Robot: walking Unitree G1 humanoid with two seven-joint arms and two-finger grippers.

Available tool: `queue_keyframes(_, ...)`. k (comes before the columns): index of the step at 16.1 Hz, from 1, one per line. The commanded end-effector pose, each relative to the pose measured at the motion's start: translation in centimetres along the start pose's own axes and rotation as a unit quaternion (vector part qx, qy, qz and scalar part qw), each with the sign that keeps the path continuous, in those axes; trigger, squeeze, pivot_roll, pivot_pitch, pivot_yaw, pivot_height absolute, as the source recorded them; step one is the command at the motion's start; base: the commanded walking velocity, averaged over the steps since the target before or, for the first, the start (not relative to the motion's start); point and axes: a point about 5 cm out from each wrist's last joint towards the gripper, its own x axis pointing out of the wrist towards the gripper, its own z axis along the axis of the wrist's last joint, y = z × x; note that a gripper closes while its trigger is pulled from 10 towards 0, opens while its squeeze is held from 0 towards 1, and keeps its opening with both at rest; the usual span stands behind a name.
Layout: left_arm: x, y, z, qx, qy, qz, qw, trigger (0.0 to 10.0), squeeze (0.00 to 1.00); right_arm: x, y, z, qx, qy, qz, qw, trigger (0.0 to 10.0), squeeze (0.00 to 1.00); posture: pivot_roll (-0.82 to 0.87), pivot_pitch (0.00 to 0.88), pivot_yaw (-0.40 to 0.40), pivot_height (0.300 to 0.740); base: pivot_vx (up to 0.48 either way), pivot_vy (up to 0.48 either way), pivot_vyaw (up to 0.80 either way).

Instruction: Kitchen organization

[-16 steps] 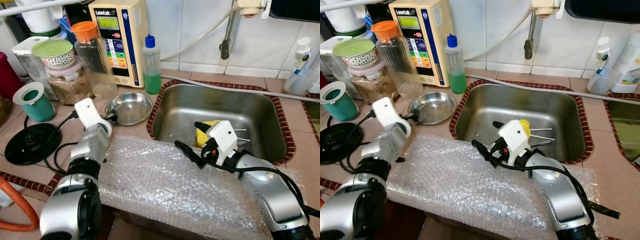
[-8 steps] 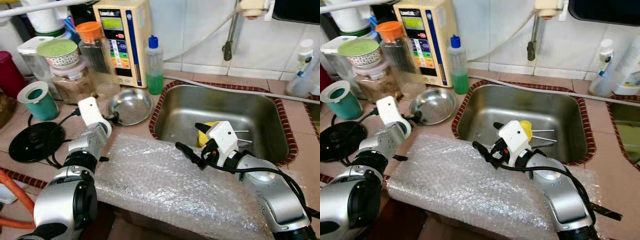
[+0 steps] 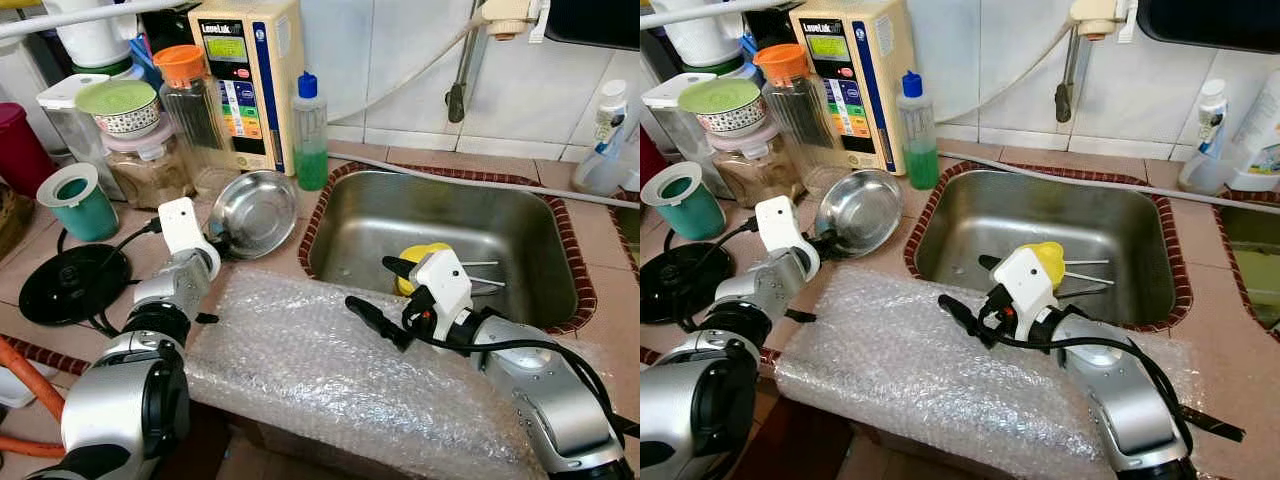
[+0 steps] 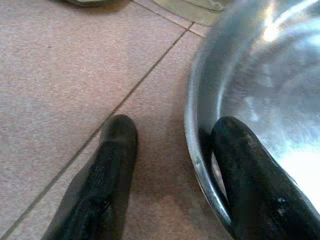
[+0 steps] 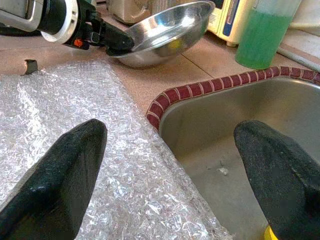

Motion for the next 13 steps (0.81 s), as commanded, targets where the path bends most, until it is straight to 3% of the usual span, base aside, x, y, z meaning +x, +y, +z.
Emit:
queue_keyframes(1, 0.0, 0.7, 0.3, 0.011, 0.0, 0.016, 1.0, 0.0, 0.0, 0.0, 0.0, 0.5, -0.008, -0.005, 0.008, 1.0, 10.0, 0.0, -0.03, 0.0, 0.122, 0.74, 0.0, 0.0, 0.0)
queue_keyframes(13, -0.1, 0.6, 2.1, -0.003, -0.039, 0.0, 0.999, 0.0, 0.0, 0.2, -0.1, 0.2, -0.014, 0.003, 0.012, 1.0, 10.0, 0.0, -0.02, 0.0, 0.115, 0.74, 0.0, 0.0, 0.0)
